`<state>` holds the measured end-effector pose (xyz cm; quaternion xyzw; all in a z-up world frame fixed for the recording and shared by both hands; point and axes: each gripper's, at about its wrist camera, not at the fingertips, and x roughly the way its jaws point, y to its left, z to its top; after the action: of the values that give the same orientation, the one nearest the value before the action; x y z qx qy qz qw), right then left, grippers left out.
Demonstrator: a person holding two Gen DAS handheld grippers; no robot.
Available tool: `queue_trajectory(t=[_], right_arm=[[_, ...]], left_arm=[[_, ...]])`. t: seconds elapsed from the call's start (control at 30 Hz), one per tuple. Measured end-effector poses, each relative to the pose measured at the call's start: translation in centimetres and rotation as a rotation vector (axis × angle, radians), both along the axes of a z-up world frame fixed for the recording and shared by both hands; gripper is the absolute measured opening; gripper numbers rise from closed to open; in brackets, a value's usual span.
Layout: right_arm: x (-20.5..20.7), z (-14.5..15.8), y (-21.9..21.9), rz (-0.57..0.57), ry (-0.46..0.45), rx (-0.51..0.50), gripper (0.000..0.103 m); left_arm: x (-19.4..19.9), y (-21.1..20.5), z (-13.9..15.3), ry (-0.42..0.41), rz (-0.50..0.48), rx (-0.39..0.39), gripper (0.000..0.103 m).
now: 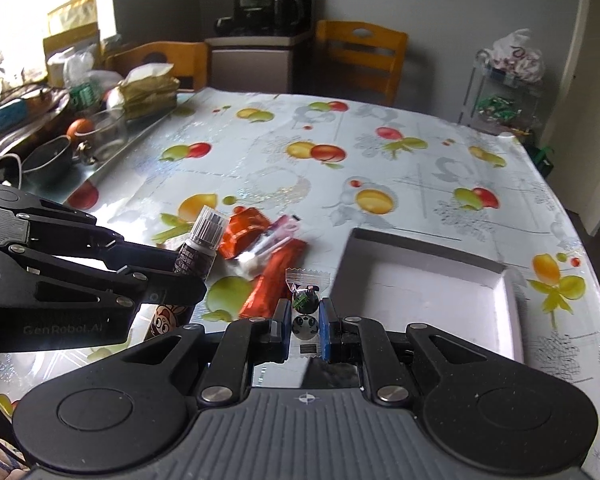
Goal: Organize snacks
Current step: 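Carry the tube in left and the white candy in right over the box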
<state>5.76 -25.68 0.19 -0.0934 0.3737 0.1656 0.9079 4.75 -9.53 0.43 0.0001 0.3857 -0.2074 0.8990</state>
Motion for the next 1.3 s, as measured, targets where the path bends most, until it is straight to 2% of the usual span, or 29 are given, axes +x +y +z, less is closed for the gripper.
queue_trajectory(t=[0.47, 1.3], right_arm=[[-0.7, 0.7, -3.6, -0.096, -0.025, 0.005, 0.016], [-1.1, 0.7, -7.4, -0.205, -0.026, 0.011, 0.016]], left_arm=[[0.8, -3.5, 0.6, -0.016, -0.087, 0.000, 0.019], [2.0, -7.6, 0.4, -0.024, -0.199, -0.008, 0.019]])
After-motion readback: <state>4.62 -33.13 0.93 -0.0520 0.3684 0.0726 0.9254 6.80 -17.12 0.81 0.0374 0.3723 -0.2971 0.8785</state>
